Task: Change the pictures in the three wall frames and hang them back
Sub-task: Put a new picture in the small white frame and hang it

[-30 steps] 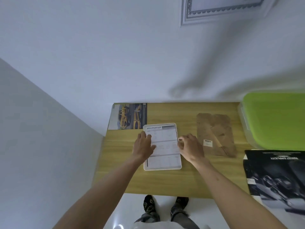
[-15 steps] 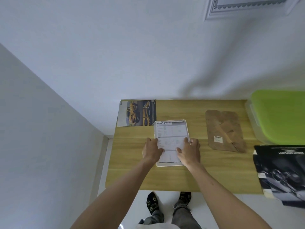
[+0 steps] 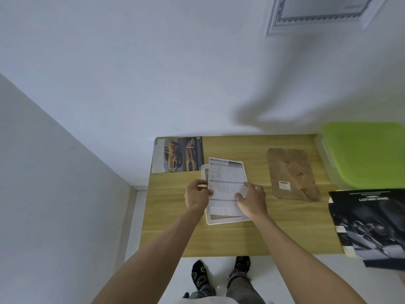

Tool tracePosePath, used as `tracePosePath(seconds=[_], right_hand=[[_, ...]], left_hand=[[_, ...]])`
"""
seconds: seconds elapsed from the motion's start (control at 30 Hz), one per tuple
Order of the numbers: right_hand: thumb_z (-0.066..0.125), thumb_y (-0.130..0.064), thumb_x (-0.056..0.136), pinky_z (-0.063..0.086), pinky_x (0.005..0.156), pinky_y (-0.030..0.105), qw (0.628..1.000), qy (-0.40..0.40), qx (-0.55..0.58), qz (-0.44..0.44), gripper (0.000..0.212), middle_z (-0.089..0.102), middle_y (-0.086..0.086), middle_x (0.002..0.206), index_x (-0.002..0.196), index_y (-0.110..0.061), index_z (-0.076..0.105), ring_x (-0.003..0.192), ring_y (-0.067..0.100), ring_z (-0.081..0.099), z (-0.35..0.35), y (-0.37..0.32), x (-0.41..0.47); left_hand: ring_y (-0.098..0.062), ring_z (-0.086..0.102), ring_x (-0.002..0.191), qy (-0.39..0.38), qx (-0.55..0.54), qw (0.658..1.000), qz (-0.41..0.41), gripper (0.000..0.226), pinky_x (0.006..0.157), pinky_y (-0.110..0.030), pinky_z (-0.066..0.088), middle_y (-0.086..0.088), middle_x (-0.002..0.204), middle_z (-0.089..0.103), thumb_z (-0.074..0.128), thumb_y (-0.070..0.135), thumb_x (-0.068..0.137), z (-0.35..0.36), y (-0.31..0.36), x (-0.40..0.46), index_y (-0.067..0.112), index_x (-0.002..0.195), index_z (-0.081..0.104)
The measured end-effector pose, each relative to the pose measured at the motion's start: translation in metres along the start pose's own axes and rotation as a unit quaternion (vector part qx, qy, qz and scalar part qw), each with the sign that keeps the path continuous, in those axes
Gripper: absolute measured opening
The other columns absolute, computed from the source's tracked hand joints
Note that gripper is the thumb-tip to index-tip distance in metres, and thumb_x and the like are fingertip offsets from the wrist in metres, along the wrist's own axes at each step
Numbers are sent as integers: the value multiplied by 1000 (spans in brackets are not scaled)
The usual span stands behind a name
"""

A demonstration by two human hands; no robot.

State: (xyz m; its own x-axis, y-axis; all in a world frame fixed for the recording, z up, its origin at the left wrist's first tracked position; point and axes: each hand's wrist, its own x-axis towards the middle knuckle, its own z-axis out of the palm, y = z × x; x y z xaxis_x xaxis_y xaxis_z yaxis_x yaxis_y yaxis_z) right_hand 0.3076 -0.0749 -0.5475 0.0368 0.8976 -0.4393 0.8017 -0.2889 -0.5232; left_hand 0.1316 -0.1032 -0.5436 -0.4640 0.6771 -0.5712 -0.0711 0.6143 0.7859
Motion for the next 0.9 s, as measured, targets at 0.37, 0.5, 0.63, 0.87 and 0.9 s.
tracePosePath(seconds=[0.37, 0.5, 0.63, 0.87, 0.9], right_hand=[[70, -16, 84, 57, 89, 44, 973, 29, 230, 18, 25, 72, -6, 91, 99, -36, 68, 92, 14, 69, -49, 10, 7], [71, -19, 83, 57, 89, 44, 976, 42, 215, 13, 25, 71, -6, 94, 98, -40, 68, 95, 14, 67, -71, 40, 8], [69, -11, 86, 52, 83, 32, 975, 60, 213, 31, 25, 69, -4, 104, 102, -30, 69, 99, 16, 64, -102, 79, 7], [67, -6, 83, 48, 85, 29, 984, 61, 147, 81, 29, 71, -4, 97, 102, -26, 73, 96, 16, 63, -168, 183, 1], [67, -5, 82, 49, 84, 31, 984, 63, 143, 87, 29, 71, -4, 94, 99, -28, 72, 96, 17, 65, -179, 199, 0]], left_hand=[[-24, 70, 80, -118, -80, 990, 2, 28, 66, -33, 60, -14, 89, 72, 71, -13, 76, -13, 19, -1, 3, 98, 64], [-30, 72, 85, -148, -31, 988, 26, 21, 74, -43, 62, -17, 95, 73, 68, -11, 79, 19, 26, -12, 3, 94, 63], [-34, 73, 81, -169, 8, 985, 29, 18, 71, -47, 62, -20, 96, 71, 62, -10, 82, 66, 25, -30, -4, 98, 61], [-32, 73, 80, -233, 85, 969, -4, 19, 67, -45, 62, -21, 92, 72, 62, -16, 76, 179, 8, -73, -6, 92, 61], [-31, 73, 79, -240, 98, 966, -5, 16, 66, -42, 63, -19, 91, 72, 63, -15, 76, 197, 6, -83, -5, 89, 61]])
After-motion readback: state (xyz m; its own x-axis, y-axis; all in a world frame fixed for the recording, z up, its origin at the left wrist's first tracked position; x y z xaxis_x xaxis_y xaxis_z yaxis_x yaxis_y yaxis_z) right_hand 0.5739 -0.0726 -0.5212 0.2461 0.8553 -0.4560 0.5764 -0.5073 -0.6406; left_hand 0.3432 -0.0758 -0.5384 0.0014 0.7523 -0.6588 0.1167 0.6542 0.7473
